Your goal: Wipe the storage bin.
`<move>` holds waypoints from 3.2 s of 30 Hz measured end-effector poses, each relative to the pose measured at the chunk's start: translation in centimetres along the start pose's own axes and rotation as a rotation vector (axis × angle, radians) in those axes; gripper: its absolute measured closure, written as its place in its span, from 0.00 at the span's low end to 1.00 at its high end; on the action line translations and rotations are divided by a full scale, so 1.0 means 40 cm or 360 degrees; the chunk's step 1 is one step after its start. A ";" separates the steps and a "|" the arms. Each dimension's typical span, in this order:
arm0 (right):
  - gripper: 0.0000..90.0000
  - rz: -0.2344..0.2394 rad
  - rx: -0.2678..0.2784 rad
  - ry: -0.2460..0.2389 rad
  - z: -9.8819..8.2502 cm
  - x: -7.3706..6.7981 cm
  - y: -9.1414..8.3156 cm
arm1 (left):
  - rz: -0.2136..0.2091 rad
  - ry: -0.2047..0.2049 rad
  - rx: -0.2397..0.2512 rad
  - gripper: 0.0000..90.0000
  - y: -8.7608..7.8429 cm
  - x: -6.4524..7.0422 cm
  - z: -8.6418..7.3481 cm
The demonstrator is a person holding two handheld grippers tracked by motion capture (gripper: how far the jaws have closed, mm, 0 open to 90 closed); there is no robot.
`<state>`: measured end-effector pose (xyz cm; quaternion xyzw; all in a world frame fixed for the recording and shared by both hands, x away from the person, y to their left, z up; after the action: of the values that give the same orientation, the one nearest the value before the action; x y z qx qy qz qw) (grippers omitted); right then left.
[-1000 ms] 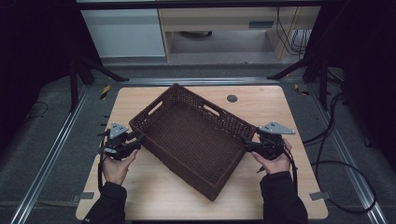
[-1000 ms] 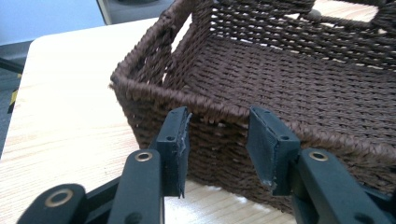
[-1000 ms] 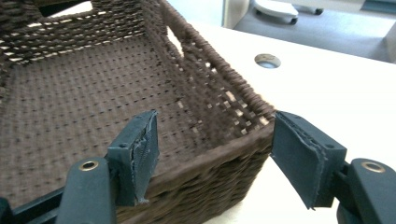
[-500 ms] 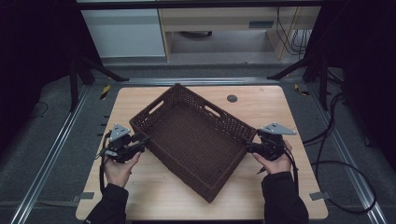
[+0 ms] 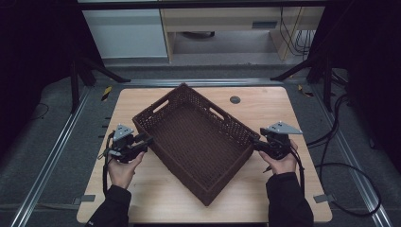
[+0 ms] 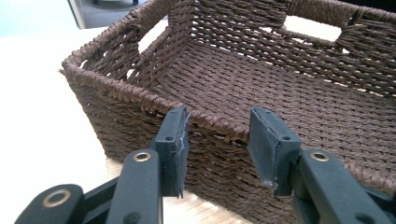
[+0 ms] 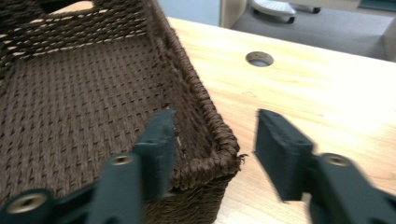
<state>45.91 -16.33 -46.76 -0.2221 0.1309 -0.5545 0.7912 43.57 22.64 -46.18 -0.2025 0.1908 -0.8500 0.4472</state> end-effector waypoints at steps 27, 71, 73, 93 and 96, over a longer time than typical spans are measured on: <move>0.91 0.0132 -0.0047 -0.0103 -0.005 -0.051 -0.023 | -0.0046 0.0055 -0.0001 0.61 0.017 0.035 0.005; 0.78 0.0257 0.0021 -0.0154 0.008 -0.150 -0.057 | -0.0025 0.0083 -0.0045 0.64 0.038 0.051 -0.001; 0.77 0.0248 0.0038 -0.0145 0.016 -0.148 -0.050 | -0.0004 0.0101 -0.0050 0.66 0.042 0.044 0.004; 0.78 0.0297 -0.0027 -0.0172 -0.009 -0.210 -0.036 | 0.0050 0.0192 -0.0096 0.61 0.025 0.062 -0.019; 0.71 0.0304 -0.0016 -0.0157 -0.005 -0.211 -0.034 | 0.0036 0.0166 -0.0092 0.63 0.027 0.057 -0.023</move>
<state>41.75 -8.87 -46.59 -0.2397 0.1150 -0.4643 0.8448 42.64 20.29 -47.11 -0.1685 0.2406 -0.8485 0.4402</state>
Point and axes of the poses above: each handheld gripper's, and its own axes: y roughly forward along the jaws, z roughly out of its top, x roughly to its right, the point moved 9 cm from there along y, roughly forward along the jaws, and after that the axes turned 9 degrees about -z, right-handed, at the moved point
